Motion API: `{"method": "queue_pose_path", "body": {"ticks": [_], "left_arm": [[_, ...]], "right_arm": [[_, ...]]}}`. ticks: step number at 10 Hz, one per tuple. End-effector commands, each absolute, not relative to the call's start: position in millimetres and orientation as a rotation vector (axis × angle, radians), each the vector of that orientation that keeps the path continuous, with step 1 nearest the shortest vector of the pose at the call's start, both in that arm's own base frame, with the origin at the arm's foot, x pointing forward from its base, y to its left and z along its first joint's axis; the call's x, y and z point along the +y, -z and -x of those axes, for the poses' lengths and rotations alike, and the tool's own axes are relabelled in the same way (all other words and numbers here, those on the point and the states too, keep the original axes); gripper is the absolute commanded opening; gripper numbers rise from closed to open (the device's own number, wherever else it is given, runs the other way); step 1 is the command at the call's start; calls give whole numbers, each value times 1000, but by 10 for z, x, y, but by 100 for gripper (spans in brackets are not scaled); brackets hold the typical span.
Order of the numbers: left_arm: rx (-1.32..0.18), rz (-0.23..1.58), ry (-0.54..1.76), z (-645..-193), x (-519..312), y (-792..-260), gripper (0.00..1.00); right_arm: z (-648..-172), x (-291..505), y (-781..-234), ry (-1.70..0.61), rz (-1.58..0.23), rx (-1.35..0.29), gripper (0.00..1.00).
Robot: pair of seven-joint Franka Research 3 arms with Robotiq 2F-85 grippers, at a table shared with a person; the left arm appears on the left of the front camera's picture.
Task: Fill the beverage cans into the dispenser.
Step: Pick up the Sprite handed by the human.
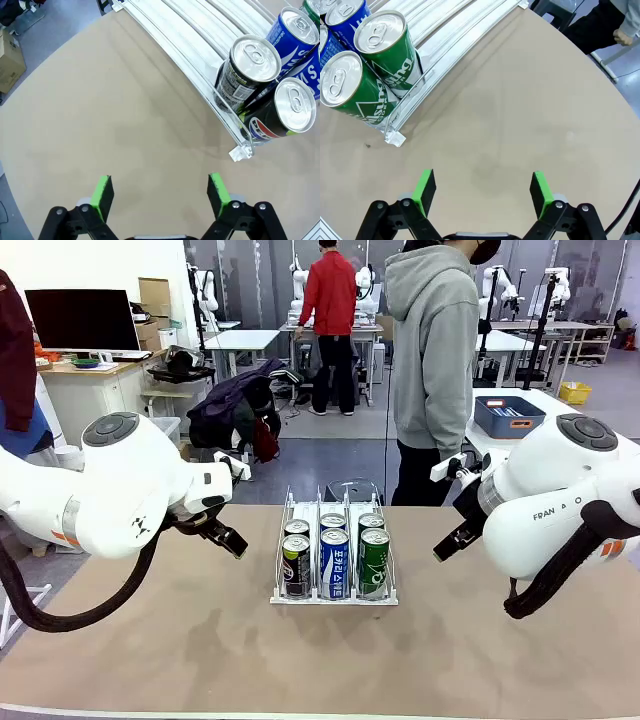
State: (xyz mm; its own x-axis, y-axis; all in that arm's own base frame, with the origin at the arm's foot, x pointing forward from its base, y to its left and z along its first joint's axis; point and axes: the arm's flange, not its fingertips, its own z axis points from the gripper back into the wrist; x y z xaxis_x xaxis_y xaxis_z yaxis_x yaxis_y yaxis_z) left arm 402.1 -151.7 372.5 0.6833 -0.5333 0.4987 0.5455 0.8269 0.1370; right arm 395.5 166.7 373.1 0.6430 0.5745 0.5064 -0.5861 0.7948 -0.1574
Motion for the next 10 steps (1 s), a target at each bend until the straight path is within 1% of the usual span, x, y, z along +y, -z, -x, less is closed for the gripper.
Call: {"method": "queue_pose_path", "body": {"ticks": [1,10], "left_arm": [[-552,23,605,-4021,-1517,-3725,100],[-552,23,605,-4021,-1517,-3725,100]], "right_arm": [[-3955,1667,-3731,-661,-22,-569,100],[-3955,1667,-3731,-661,-22,-569,100]]}}
